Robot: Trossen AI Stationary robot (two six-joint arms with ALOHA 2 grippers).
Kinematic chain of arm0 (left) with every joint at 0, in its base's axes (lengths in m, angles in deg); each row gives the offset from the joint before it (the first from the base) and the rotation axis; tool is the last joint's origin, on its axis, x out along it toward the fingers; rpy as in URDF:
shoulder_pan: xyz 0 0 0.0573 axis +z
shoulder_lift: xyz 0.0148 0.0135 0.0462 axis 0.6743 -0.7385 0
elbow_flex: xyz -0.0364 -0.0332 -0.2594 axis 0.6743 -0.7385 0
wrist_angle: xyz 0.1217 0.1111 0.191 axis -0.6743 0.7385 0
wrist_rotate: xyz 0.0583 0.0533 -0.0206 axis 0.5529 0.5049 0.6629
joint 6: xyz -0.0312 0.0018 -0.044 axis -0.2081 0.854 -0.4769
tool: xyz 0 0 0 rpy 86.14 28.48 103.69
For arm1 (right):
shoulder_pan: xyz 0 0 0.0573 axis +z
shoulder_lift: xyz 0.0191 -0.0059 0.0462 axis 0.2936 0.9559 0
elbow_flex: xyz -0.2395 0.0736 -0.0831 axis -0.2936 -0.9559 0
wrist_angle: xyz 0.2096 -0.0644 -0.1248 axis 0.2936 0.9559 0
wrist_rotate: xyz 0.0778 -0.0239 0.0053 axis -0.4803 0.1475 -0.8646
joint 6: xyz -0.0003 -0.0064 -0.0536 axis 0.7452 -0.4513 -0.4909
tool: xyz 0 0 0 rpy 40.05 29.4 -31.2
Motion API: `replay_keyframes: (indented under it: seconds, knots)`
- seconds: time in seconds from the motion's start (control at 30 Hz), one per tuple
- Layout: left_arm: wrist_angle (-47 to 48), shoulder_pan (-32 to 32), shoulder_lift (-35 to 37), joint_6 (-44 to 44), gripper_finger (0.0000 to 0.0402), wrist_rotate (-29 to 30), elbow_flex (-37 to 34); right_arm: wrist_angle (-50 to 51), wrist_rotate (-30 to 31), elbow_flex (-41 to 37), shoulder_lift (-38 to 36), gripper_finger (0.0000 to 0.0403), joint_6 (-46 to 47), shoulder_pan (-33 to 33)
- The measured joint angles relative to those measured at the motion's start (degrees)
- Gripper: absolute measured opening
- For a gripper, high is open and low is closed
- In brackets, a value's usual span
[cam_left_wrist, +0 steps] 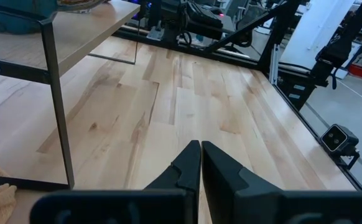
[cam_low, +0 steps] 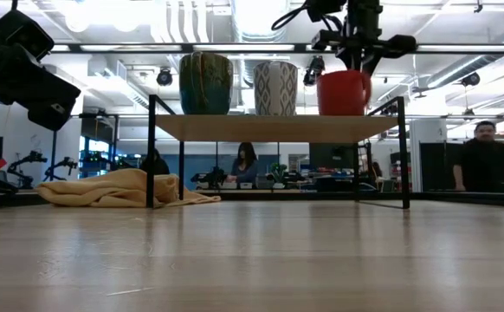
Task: Stack small to large cups/mugs on shelf
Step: Put the red mug on the shelf
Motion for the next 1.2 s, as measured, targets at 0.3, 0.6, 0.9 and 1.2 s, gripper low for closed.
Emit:
replay_keyframes:
  seconds: [0.3,0.6,0.9,1.2]
  knots:
    - [0.00,0.00,0.00,0.01,0.0000,-0.01,0.00,0.03,-0.35,0.75,-0.02,0.0140,1.61,0.00]
    - [0.00,0.00,0.00,0.01,0.0000,-0.01,0.00,0.40,-0.31,0.76,-0.02,0.0160,1.33,0.02]
    - [0.00,0.00,0.00,0.01,0.0000,0.00,0.00,0.48,2.70,0.75,-0.43,0.0126,-1.23,0.02]
    - [0.00,0.00,0.00,0.01,0.0000,0.00,0.00,-1.06,2.77,0.77,-5.05,0.0132,-0.35,2.29]
